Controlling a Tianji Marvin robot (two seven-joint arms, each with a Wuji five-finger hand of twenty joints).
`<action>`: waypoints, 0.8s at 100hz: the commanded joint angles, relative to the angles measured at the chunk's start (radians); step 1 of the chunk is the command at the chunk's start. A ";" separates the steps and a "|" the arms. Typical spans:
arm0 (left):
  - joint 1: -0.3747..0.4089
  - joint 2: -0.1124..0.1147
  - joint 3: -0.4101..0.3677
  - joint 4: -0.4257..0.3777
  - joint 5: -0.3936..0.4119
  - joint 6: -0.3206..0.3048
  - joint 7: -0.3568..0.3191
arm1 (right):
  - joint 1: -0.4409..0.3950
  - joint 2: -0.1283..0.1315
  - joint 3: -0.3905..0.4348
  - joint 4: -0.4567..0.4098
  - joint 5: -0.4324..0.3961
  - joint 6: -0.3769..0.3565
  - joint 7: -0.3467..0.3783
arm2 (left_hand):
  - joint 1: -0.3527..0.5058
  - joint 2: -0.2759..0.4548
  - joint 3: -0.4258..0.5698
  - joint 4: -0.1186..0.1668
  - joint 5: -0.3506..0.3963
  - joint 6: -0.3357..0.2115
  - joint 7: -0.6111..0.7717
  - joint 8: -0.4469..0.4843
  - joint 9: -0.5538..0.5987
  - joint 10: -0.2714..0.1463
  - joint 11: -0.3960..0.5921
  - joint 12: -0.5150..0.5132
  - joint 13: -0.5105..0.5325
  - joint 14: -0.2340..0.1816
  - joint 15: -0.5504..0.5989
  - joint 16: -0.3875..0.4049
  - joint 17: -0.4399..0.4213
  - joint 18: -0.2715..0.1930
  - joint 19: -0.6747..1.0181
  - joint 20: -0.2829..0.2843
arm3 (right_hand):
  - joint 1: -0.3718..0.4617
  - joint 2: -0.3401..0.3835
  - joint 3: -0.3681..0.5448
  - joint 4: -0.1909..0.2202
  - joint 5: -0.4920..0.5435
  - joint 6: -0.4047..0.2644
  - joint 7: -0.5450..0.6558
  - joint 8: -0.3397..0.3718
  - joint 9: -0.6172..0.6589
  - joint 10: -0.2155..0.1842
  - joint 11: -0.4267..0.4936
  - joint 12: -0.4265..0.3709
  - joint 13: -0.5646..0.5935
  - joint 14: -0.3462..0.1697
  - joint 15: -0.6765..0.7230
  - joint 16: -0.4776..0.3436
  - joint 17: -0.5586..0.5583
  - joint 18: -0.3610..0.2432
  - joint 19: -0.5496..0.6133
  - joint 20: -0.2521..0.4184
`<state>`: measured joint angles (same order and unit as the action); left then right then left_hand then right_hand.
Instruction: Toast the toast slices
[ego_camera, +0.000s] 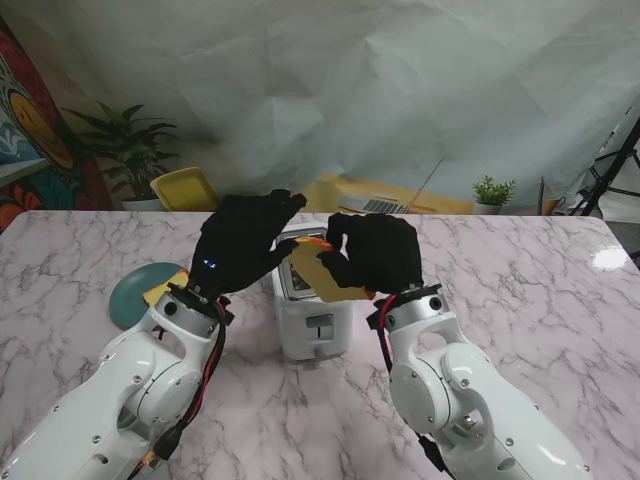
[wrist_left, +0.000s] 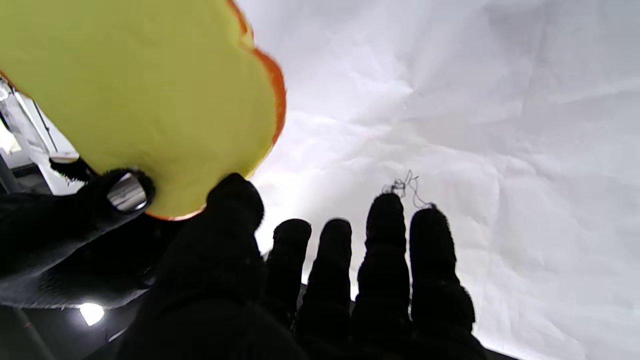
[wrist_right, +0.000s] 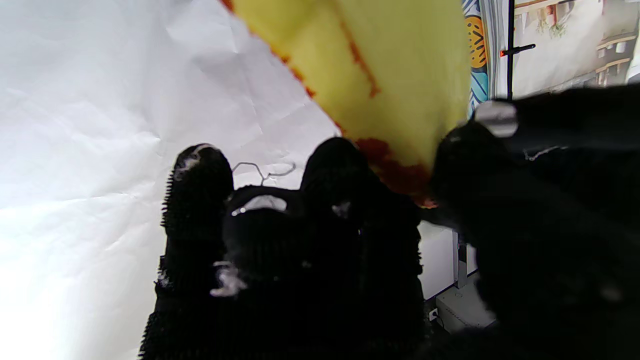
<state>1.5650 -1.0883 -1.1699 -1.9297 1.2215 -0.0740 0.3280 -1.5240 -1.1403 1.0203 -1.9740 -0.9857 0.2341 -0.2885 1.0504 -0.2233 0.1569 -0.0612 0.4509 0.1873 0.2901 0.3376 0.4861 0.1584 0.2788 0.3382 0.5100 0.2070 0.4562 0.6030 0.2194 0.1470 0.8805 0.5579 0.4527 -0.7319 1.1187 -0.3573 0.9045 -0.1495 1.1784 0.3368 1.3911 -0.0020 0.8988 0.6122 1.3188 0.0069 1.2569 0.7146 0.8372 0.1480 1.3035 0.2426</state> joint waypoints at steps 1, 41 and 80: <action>0.016 0.009 -0.014 -0.024 -0.002 -0.002 -0.047 | -0.010 0.000 0.006 -0.007 0.005 -0.003 -0.012 | -0.016 0.045 -0.053 0.023 -0.060 0.020 -0.061 0.001 -0.096 0.028 -0.045 -0.026 -0.070 0.037 -0.064 -0.047 -0.055 0.050 -0.064 -0.011 | 0.061 0.051 0.108 0.000 0.004 -0.097 0.073 0.032 0.066 0.019 0.040 0.013 0.003 -0.098 0.044 0.025 0.017 -0.042 0.020 -0.002; 0.045 0.021 -0.095 -0.058 -0.133 -0.010 -0.336 | -0.044 0.002 0.029 -0.044 -0.008 -0.050 -0.033 | -0.124 0.070 -0.168 0.028 -0.170 0.109 -0.221 -0.002 -0.194 0.124 -0.209 -0.099 -0.223 0.097 -0.180 -0.180 -0.131 0.064 -0.252 -0.039 | 0.063 0.056 0.106 0.003 -0.004 -0.103 0.076 0.042 0.065 0.018 0.038 0.009 0.003 -0.095 0.039 0.024 0.015 -0.043 0.019 0.000; -0.021 -0.006 -0.041 0.061 -0.399 -0.030 -0.291 | -0.053 0.005 0.025 -0.063 -0.006 -0.103 -0.034 | -0.261 -0.051 0.230 -0.010 0.030 -0.091 -0.030 0.115 0.085 -0.096 0.001 0.041 0.053 -0.053 -0.062 -0.012 -0.043 -0.033 -0.095 0.073 | 0.060 0.073 0.094 0.007 -0.018 -0.121 0.075 0.052 0.061 0.013 0.027 0.004 0.003 -0.088 0.023 0.016 0.000 -0.044 0.014 0.003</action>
<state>1.5444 -1.0844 -1.2164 -1.8680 0.8268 -0.0859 0.0637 -1.5778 -1.1351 1.0476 -2.0361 -0.9919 0.1345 -0.3248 0.8615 -0.2395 0.2627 -0.0609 0.4431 0.1492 0.2025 0.4236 0.5310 0.0933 0.2393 0.3439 0.5219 0.1948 0.3572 0.5410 0.1727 0.1453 0.7491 0.5878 0.4527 -0.7109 1.1204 -0.3574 0.9017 -0.1495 1.1800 0.3527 1.3916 -0.0047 0.8998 0.6129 1.3188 0.0049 1.2570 0.7147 0.8377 0.1470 1.3035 0.2426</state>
